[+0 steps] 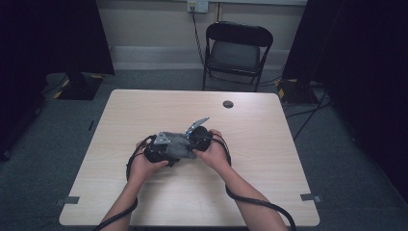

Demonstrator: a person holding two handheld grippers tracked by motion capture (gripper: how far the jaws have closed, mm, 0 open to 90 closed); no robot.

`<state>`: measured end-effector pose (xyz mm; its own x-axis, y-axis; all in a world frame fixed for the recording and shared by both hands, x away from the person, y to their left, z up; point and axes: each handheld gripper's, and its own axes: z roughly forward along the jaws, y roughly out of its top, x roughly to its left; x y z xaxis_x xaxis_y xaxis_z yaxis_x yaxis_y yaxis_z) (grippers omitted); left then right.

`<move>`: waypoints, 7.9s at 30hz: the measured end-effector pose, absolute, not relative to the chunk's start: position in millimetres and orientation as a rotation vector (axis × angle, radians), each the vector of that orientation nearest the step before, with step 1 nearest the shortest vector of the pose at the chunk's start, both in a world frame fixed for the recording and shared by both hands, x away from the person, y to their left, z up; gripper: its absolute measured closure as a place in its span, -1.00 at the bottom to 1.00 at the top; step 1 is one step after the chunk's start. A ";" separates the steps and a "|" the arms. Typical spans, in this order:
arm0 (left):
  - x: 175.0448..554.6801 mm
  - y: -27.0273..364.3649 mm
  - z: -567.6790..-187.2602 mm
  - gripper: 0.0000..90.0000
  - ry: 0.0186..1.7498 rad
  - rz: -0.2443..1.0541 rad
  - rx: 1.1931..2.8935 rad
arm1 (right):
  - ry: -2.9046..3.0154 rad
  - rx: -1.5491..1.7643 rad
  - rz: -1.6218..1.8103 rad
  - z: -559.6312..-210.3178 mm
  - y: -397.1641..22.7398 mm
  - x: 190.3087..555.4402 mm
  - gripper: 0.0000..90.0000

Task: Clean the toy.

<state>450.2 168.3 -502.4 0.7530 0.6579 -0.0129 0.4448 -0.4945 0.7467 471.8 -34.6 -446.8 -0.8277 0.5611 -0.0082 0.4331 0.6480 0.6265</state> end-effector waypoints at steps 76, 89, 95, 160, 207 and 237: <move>450.0 168.1 -502.4 -0.47 0.825 0.353 2.172 | 2.531 1.139 0.791 -462.0 -133.4 508.3 0.72; 449.8 168.6 -502.3 -0.47 0.825 0.350 2.175 | 2.510 1.149 0.792 -462.6 -151.9 501.1 0.72; 449.7 170.0 -501.6 -0.50 0.819 0.351 2.189 | 2.498 1.167 0.781 -464.1 -167.8 497.0 0.72; 477.8 135.7 -470.4 -0.01 0.829 0.320 2.222 | 2.615 0.870 1.056 -447.3 -176.1 444.4 0.71; 472.4 135.2 -474.0 -0.07 0.834 0.364 2.218 | 2.757 0.640 1.058 -465.8 -86.0 436.0 0.11; 467.4 138.1 -474.7 -0.04 0.844 0.384 2.205 | 2.705 0.770 0.951 -477.4 -74.6 456.4 0.90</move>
